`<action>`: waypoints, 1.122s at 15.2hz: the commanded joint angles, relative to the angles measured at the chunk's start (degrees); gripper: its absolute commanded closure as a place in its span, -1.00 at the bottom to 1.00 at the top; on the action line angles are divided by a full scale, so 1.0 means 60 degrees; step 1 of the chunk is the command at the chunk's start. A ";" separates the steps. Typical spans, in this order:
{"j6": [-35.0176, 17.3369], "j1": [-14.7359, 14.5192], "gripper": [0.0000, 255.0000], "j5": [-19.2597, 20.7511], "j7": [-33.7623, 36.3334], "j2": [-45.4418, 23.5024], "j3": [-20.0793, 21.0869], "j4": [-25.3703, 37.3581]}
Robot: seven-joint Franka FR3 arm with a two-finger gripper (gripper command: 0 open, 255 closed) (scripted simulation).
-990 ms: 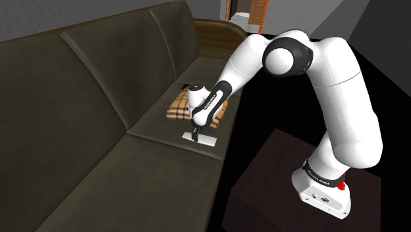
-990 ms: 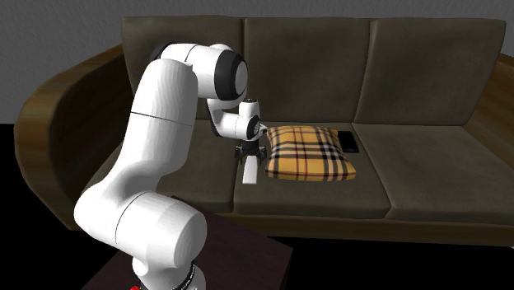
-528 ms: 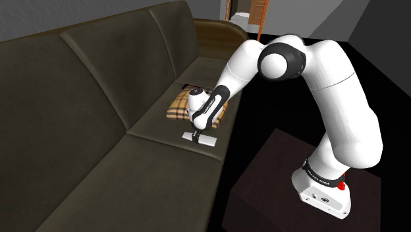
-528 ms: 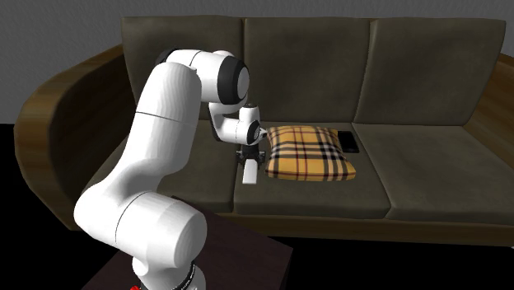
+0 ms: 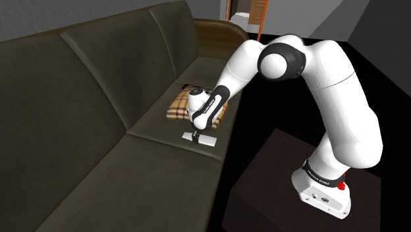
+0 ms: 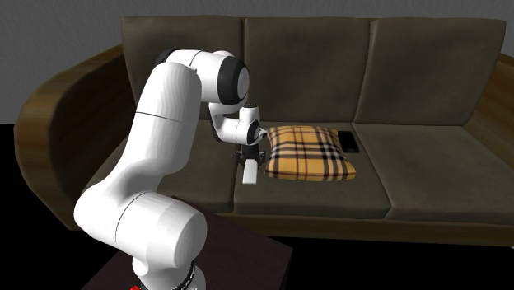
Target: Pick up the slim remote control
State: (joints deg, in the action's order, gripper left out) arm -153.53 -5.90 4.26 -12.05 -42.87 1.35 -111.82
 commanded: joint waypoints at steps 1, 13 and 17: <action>0.0066 0.0007 1.00 -0.0004 -0.0008 0.0107 0.0006 -0.0037; 0.1002 0.0070 1.00 -0.0079 -0.0077 0.1515 0.0090 -0.0509; 0.1187 0.0080 1.00 -0.0096 -0.0091 0.1754 0.0105 -0.0563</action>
